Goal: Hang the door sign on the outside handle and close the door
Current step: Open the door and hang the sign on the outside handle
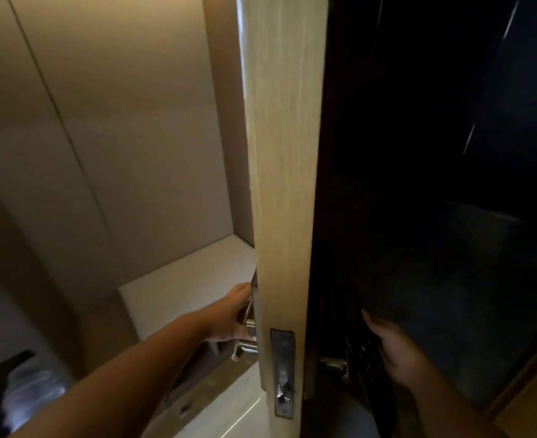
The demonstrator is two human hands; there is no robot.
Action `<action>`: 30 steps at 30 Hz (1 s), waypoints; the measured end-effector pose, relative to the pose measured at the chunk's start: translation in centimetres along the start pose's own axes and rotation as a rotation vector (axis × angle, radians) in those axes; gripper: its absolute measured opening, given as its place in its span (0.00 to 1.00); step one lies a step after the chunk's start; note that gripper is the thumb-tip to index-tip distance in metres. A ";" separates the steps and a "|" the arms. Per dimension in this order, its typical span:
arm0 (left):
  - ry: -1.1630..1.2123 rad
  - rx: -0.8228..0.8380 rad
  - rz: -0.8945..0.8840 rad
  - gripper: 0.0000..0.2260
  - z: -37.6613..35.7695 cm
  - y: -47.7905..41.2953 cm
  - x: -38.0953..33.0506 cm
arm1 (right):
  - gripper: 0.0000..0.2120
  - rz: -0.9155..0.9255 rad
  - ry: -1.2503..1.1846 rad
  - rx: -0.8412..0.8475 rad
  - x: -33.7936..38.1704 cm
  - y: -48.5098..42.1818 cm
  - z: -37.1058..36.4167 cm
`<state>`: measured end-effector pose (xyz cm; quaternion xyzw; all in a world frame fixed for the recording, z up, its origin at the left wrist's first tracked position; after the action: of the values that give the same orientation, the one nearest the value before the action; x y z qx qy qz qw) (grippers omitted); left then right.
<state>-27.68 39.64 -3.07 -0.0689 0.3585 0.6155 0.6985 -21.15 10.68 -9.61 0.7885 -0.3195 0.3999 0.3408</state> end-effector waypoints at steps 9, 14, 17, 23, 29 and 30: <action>0.229 -0.300 0.236 0.10 3.6 8.0 4.3 | 0.14 -0.166 0.275 -0.024 -1.3 -5.0 -3.1; 0.743 -0.895 0.048 0.09 10.4 15.8 1.2 | 0.14 -0.230 0.415 0.014 -1.8 -7.7 -5.2; 1.004 -0.971 -0.218 0.18 12.8 18.1 -2.1 | 0.16 -0.279 0.478 0.032 -2.1 -9.4 -6.9; 0.662 -1.176 -0.259 0.34 15.1 21.2 -4.9 | 0.20 -0.365 0.632 0.077 -2.9 -11.7 -11.0; 0.551 -1.289 -0.208 0.25 16.5 21.8 -3.0 | 0.23 -0.415 0.690 0.098 -4.6 -12.9 -14.4; 0.554 -1.285 -0.213 0.24 16.7 21.8 -2.7 | 0.23 -0.424 0.684 0.108 -5.1 -13.0 -14.8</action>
<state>-40.53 51.51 18.31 -0.6563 0.0800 0.5935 0.4589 -19.57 30.96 -10.93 0.6752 0.0034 0.5763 0.4605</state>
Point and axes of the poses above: each hand's wrist, its own y-axis away from the middle knuckle, its own z-axis out of the back of the hand, x = y × z, the point moved 7 cm from there along -y, towards the middle knuckle, and after that the axes turned 11 degrees about x, right-handed, at the moved point
